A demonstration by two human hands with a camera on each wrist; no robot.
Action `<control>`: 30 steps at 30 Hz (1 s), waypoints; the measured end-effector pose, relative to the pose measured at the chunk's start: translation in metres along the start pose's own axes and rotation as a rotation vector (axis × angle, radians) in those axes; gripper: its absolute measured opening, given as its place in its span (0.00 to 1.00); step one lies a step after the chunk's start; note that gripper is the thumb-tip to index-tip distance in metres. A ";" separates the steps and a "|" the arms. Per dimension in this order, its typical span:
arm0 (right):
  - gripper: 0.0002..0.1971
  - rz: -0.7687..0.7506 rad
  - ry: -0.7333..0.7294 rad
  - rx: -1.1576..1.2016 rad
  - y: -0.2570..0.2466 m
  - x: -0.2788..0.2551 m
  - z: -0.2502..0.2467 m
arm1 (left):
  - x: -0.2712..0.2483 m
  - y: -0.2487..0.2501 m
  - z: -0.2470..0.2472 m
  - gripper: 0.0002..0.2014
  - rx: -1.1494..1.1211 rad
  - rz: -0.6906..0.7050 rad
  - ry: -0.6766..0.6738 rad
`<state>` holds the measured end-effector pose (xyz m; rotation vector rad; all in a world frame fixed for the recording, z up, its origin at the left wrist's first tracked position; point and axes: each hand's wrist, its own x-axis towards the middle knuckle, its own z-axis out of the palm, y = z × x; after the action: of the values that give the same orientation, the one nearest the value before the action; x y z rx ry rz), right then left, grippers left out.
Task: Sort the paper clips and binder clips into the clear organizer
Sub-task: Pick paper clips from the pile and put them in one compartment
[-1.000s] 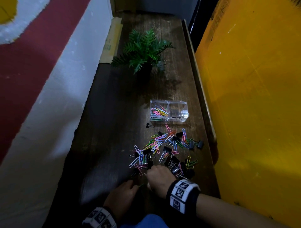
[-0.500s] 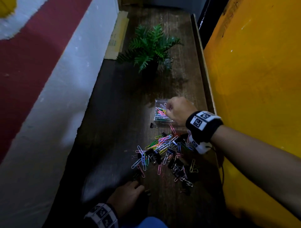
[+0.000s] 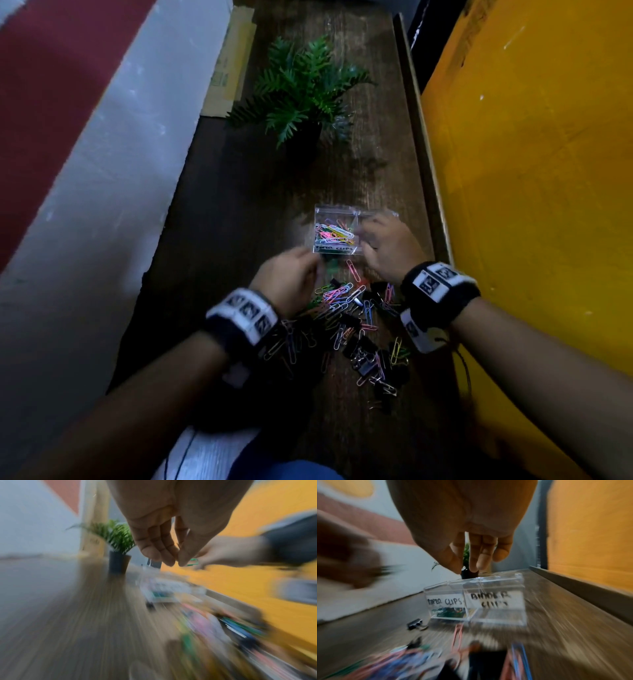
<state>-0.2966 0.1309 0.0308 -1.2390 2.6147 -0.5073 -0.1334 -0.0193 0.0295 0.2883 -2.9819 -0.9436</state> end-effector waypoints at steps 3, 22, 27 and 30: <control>0.08 0.094 0.007 0.074 0.007 -0.042 0.005 | 0.055 0.004 -0.012 0.06 0.113 0.022 0.015; 0.24 -0.187 -0.239 -0.145 -0.065 -0.178 0.091 | -0.054 -0.026 0.028 0.10 0.122 0.138 0.160; 0.17 -0.198 -0.282 -0.133 -0.062 -0.190 0.085 | -0.153 -0.047 0.063 0.13 0.155 0.142 0.067; 0.12 -0.190 -0.319 -0.153 -0.063 -0.191 0.082 | -0.179 -0.045 0.080 0.20 0.209 0.150 0.045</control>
<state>-0.1057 0.2245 -0.0136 -1.4872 2.3159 -0.1247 0.0462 0.0214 -0.0517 0.0829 -3.0110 -0.6043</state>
